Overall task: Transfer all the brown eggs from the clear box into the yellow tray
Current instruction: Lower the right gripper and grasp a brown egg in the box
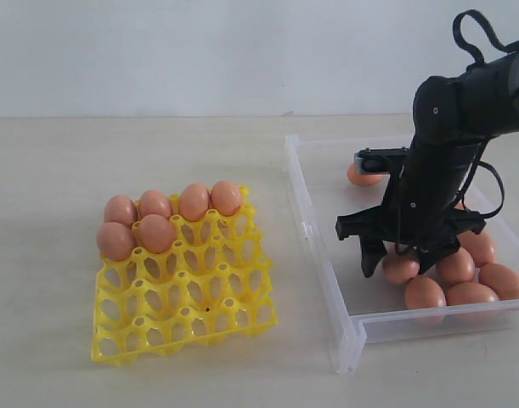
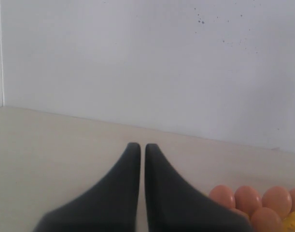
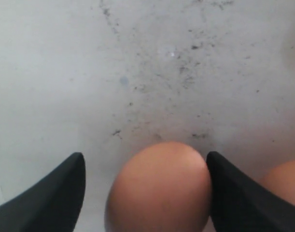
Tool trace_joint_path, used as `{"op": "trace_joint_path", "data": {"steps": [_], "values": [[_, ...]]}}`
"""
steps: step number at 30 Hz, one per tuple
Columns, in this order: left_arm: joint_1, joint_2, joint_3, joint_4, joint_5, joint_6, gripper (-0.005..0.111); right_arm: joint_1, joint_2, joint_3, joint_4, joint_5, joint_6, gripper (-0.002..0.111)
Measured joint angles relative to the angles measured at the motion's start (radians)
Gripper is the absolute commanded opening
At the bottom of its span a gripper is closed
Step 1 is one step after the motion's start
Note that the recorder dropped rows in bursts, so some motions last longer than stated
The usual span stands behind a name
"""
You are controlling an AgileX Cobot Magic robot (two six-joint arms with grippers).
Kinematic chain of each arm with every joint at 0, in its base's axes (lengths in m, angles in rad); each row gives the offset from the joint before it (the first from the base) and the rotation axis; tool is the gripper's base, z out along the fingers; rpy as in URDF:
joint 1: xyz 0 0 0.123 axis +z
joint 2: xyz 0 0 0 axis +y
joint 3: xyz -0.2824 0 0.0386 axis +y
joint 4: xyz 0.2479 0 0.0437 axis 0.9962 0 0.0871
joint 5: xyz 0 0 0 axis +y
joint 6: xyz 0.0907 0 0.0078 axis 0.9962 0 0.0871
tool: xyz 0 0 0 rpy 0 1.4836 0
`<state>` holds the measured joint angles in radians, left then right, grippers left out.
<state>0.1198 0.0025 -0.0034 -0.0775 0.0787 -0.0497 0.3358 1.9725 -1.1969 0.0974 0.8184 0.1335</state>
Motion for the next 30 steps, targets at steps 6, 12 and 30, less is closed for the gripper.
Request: {"op": "trace_joint_path", "data": {"steps": [6, 12, 30], "values": [[0.0, 0.0, 0.0, 0.0, 0.0, 0.0, 0.004, 0.0, 0.021, -0.006, -0.002, 0.018, 0.035, 0.038], [0.0, 0.0, 0.0, 0.0, 0.0, 0.0, 0.004, -0.002, 0.023, -0.009, -0.002, 0.02, 0.035, 0.035], [0.0, 0.0, 0.0, 0.0, 0.0, 0.0, 0.004, -0.004, 0.025, -0.009, 0.0, 0.017, -0.017, 0.06]]}}
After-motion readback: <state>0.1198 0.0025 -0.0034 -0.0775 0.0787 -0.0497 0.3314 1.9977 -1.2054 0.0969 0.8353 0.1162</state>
